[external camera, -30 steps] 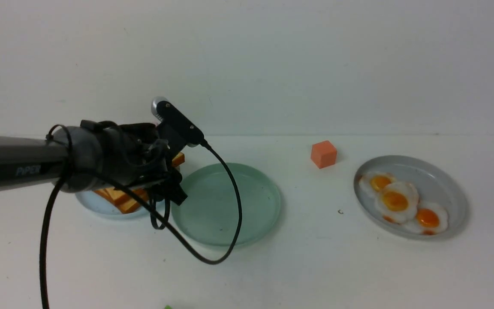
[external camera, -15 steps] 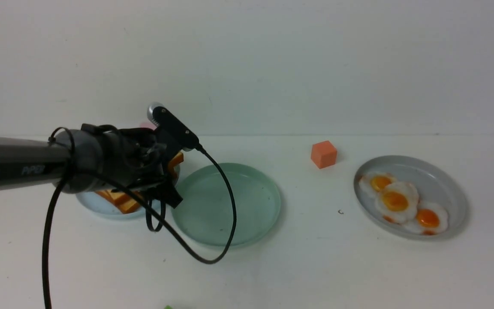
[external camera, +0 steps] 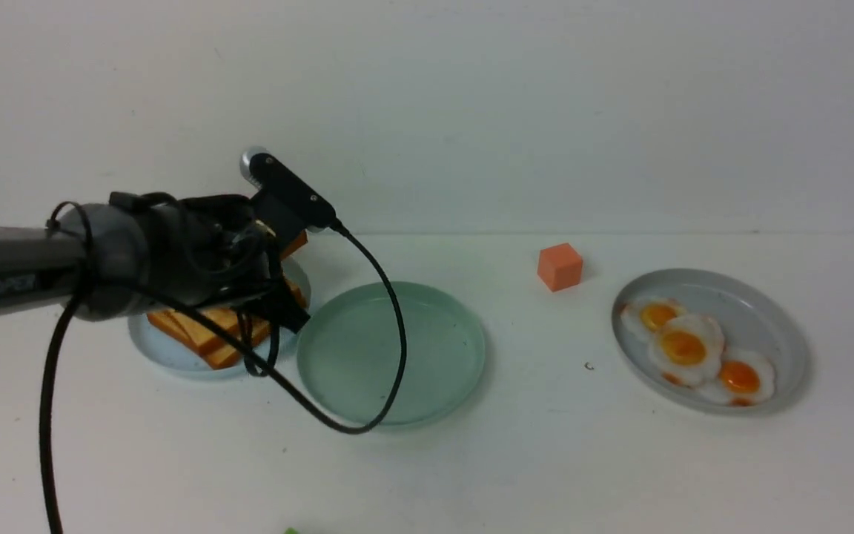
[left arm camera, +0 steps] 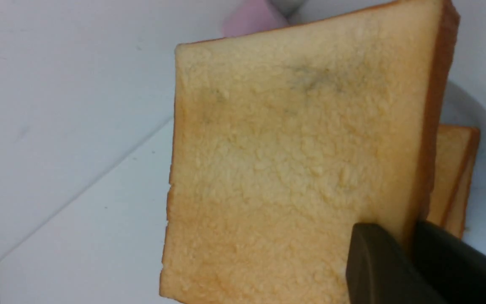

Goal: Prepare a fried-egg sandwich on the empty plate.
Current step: Use the left arm to grab a slice of bread, then use the left arm to put a slice of bread into the empty plate in the middle

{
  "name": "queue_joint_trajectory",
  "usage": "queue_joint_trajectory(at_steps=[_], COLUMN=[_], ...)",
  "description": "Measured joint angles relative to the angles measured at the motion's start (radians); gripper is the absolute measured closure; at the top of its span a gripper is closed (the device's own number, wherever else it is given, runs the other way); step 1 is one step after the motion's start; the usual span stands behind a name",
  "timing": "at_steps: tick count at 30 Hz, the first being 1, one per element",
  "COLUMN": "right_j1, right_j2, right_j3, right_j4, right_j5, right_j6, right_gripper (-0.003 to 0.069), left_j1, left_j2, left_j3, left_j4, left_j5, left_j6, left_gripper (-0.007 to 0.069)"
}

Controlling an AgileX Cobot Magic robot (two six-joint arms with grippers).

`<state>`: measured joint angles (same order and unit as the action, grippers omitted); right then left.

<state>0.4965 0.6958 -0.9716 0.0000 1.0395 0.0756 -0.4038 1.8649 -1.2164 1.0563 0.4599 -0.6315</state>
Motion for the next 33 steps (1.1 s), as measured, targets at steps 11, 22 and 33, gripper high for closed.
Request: queue_joint_trajectory(at_steps=[11,22,33], right_j1=[0.000,0.000,0.000], right_j2=[0.000,-0.057,-0.077], right_j3=[0.000,0.000,0.000], right_j4=[-0.014,-0.040,-0.040], right_j5=[0.000,0.001,0.004], right_j6=[0.000,0.000,0.000], right_gripper=[0.0618,0.0616,0.0616], left_j1=[-0.085,-0.339,-0.336], left_j2=[-0.194,-0.094,-0.001], left_j3=[0.001,0.042,0.042], left_j4=[-0.122,-0.344,-0.321], left_j5=[0.070,0.062,0.010], left_j6=[0.042,0.331,0.336], left_gripper=[0.0544,0.0544,0.0544])
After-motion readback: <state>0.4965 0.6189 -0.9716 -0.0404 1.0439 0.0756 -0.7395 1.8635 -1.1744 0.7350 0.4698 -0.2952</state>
